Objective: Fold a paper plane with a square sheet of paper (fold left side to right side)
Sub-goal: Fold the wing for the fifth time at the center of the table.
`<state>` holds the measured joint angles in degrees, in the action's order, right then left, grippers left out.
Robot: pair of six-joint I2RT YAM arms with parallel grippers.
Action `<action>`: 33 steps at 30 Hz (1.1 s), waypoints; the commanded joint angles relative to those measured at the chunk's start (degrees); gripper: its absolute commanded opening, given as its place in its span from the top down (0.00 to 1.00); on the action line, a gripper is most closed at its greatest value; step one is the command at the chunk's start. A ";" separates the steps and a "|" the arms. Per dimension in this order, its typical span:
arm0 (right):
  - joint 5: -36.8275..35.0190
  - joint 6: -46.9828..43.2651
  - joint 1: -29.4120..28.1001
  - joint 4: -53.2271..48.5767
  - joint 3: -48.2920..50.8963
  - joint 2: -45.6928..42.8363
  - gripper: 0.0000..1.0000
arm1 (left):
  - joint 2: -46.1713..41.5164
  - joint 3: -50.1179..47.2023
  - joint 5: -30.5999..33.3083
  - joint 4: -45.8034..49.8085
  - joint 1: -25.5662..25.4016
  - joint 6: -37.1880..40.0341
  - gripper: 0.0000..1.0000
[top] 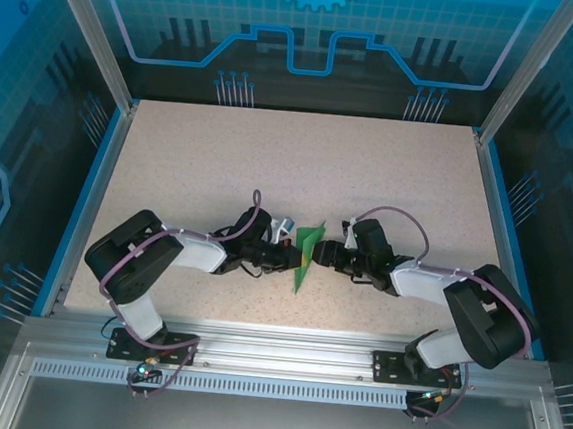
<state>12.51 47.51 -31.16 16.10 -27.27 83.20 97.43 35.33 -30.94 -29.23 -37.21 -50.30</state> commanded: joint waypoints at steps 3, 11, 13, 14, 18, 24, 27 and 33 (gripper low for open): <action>-2.48 2.80 -1.45 2.95 -2.56 2.24 0.37 | -0.31 -1.84 -1.85 -2.23 1.43 -0.08 0.98; -2.74 4.26 -2.12 3.24 -4.77 5.40 0.39 | 0.60 -2.66 -1.76 -3.10 2.13 0.10 0.98; -2.67 4.60 -2.36 3.23 -5.26 6.19 0.40 | 0.66 -2.90 -1.84 -3.19 2.45 0.19 0.98; -2.68 4.71 -2.35 3.16 -5.53 6.48 0.41 | 0.72 -2.99 -1.92 -3.28 2.49 0.20 0.98; -3.07 5.30 -2.79 2.80 -6.56 7.66 0.42 | 1.09 -2.99 -2.02 -3.29 2.86 0.35 0.98; -3.02 6.06 -3.20 2.36 -7.96 9.80 0.43 | 2.14 -2.94 -2.37 -3.69 3.32 0.16 0.97; -3.11 6.54 -3.45 2.03 -8.62 10.89 0.43 | 2.59 -2.81 -2.53 -3.57 3.55 0.12 0.96; -3.44 7.12 -3.65 -0.18 -9.88 12.51 0.44 | 3.60 -2.55 -3.03 -3.84 3.97 -0.48 0.95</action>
<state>9.85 54.02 -33.50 16.73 -35.62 93.27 100.31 33.04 -32.40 -32.05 -33.91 -50.74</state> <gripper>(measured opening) 0.559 0.049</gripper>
